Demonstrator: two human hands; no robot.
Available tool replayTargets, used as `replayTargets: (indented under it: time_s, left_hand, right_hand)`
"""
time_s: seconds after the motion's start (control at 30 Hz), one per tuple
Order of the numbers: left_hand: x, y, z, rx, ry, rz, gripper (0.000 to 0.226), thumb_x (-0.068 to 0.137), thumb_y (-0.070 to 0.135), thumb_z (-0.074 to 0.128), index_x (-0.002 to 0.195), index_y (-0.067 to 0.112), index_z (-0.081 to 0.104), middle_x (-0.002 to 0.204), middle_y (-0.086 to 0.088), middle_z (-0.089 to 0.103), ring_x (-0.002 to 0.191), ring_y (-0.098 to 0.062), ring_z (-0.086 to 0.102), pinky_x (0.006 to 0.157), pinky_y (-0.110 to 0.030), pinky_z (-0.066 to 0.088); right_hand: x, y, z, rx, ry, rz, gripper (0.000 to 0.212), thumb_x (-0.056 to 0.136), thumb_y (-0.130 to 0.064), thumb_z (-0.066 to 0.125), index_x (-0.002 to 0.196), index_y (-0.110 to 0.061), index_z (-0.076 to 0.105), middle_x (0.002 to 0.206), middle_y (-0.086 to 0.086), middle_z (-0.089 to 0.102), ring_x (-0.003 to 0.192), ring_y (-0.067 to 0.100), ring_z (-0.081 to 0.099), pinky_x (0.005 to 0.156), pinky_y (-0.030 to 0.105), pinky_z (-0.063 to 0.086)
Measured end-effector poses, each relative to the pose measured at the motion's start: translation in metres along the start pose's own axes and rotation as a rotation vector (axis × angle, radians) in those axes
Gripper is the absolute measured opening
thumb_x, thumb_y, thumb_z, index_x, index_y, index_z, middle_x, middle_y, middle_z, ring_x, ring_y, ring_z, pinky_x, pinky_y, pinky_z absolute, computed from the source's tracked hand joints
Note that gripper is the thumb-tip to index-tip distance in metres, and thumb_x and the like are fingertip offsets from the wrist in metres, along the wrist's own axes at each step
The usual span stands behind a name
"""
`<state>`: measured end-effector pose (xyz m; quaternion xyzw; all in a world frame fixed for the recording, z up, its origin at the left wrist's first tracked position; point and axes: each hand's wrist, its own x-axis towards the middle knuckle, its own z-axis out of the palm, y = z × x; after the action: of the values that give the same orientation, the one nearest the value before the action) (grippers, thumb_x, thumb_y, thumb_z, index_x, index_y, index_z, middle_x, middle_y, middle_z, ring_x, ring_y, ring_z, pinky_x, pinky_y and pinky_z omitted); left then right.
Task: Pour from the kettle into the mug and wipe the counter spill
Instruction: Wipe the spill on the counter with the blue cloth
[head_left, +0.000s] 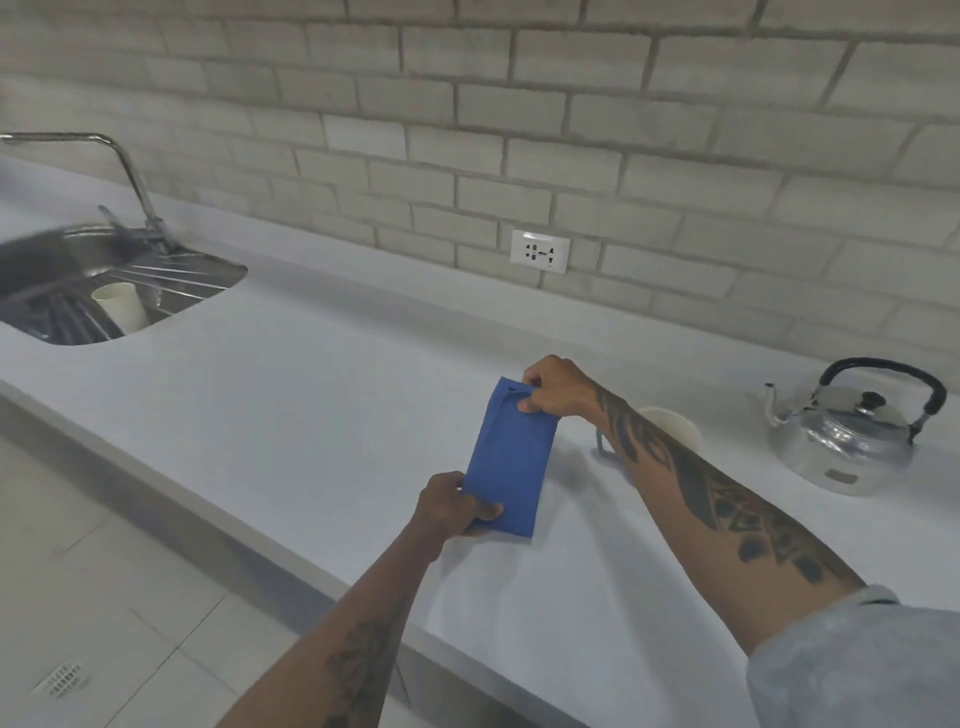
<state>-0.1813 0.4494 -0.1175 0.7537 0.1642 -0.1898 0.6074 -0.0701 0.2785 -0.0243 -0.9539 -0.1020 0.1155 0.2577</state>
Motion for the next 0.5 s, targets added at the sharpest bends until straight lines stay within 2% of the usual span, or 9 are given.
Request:
replayTargets:
  time_s: [0.2, 0.3, 0.37, 0.47, 0.5]
  left_hand:
    - [0.001, -0.001, -0.022, 0.184, 0.149, -0.093, 0.032, 0.065, 0.01, 0.084, 0.078, 0.012, 0.055, 0.092, -0.009, 0.066, 0.091, -0.032, 0.07, 0.082, -0.043, 0.06]
    - [0.004, -0.003, -0.025, 0.312, 0.172, -0.112, 0.055, 0.056, 0.019, 0.085, 0.1, 0.01, 0.053, 0.106, -0.01, 0.059, 0.09, -0.03, 0.067, 0.08, -0.045, 0.06]
    - [0.007, -0.006, -0.025, 0.387, 0.174, -0.135, 0.065, 0.058, 0.021, 0.084, 0.109, 0.01, 0.046, 0.106, -0.005, 0.052, 0.092, -0.028, 0.062, 0.081, -0.043, 0.059]
    - [0.005, -0.007, -0.024, 0.528, 0.18, -0.14, 0.067, 0.065, 0.025, 0.081, 0.116, 0.012, 0.041, 0.114, -0.005, 0.052, 0.102, -0.028, 0.059, 0.079, -0.035, 0.052]
    - [0.006, -0.007, -0.024, 0.591, 0.177, -0.14, 0.066, 0.067, 0.028, 0.08, 0.118, 0.013, 0.04, 0.116, -0.005, 0.052, 0.104, -0.028, 0.058, 0.076, -0.033, 0.048]
  right_hand:
    - [0.035, 0.003, 0.051, -0.056, -0.033, 0.057, 0.044, 0.074, -0.004, 0.062, 0.052, -0.017, 0.027, 0.057, 0.001, 0.028, 0.055, 0.017, 0.027, 0.049, 0.027, 0.019]
    - [0.041, 0.006, 0.073, -0.078, -0.028, 0.11, 0.04, 0.074, -0.004, 0.059, 0.053, -0.018, 0.028, 0.059, 0.001, 0.031, 0.055, 0.018, 0.029, 0.05, 0.027, 0.019]
    - [0.042, 0.008, 0.084, -0.087, -0.031, 0.139, 0.033, 0.076, -0.003, 0.056, 0.057, -0.015, 0.033, 0.062, 0.001, 0.035, 0.053, 0.019, 0.033, 0.05, 0.026, 0.023]
    - [0.04, 0.011, 0.093, -0.136, -0.023, 0.164, 0.001, 0.08, -0.007, 0.054, 0.08, -0.008, 0.054, 0.081, 0.005, 0.05, 0.068, 0.027, 0.051, 0.058, 0.029, 0.038]
    - [0.04, 0.012, 0.095, -0.146, -0.017, 0.175, 0.011, 0.081, -0.01, 0.053, 0.091, -0.007, 0.057, 0.09, 0.007, 0.053, 0.074, 0.028, 0.053, 0.062, 0.03, 0.04]
